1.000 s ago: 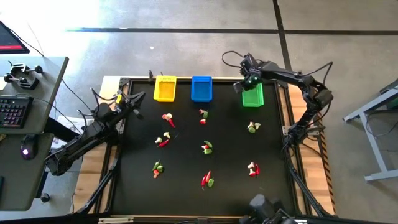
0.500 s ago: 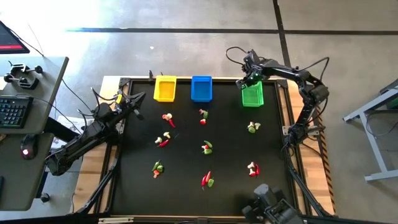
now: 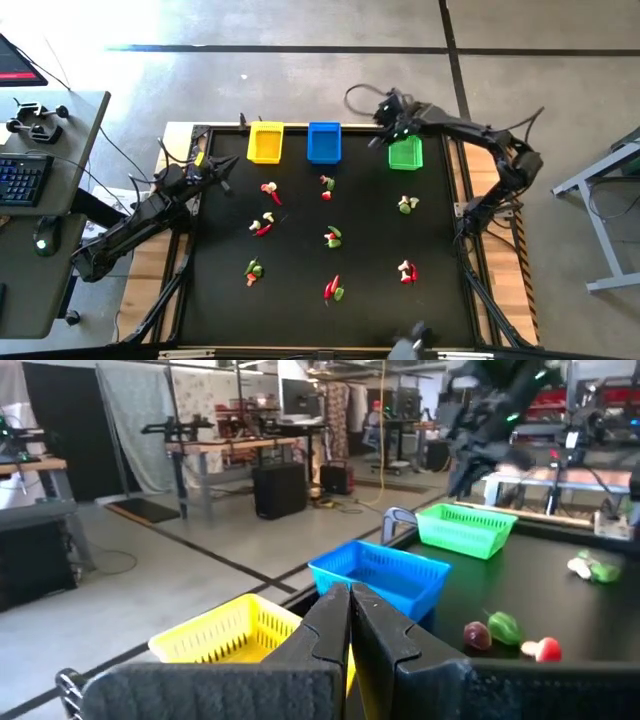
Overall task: Sort produce into baskets
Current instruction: Put the green chili pepper into the blue bin
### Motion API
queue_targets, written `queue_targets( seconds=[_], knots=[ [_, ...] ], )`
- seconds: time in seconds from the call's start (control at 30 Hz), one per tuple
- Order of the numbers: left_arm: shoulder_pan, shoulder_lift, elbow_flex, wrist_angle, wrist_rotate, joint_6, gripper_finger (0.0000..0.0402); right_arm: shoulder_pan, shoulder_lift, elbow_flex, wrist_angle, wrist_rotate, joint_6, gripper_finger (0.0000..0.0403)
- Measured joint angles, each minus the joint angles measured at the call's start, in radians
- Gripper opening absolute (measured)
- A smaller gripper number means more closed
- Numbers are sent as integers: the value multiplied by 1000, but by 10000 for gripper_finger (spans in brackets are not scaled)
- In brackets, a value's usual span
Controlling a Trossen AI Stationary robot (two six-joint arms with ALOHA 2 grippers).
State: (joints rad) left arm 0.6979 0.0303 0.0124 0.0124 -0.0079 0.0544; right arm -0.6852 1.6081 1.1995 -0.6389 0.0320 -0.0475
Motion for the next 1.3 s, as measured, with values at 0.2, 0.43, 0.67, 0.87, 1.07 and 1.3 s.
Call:
queue_targets(
  seconds=[0.2,0.43,0.67,0.87,1.07,1.3],
  knots=[
    [0,8,0,-1,1,-6,0,208,24,-3,65,-41,133,7],
    [0,8,0,6,4,-35,0,383,84,-4,154,68,413,54],
    [0,8,0,15,-1,-33,0,451,175,-4,261,87,752,134],
    [0,9,0,13,-3,-31,0,466,266,-4,336,125,838,218],
    [0,9,0,12,-4,-35,0,465,319,-4,362,184,886,248],
    [0,9,0,11,-4,-35,0,461,345,-4,373,217,878,238]
  ],
)
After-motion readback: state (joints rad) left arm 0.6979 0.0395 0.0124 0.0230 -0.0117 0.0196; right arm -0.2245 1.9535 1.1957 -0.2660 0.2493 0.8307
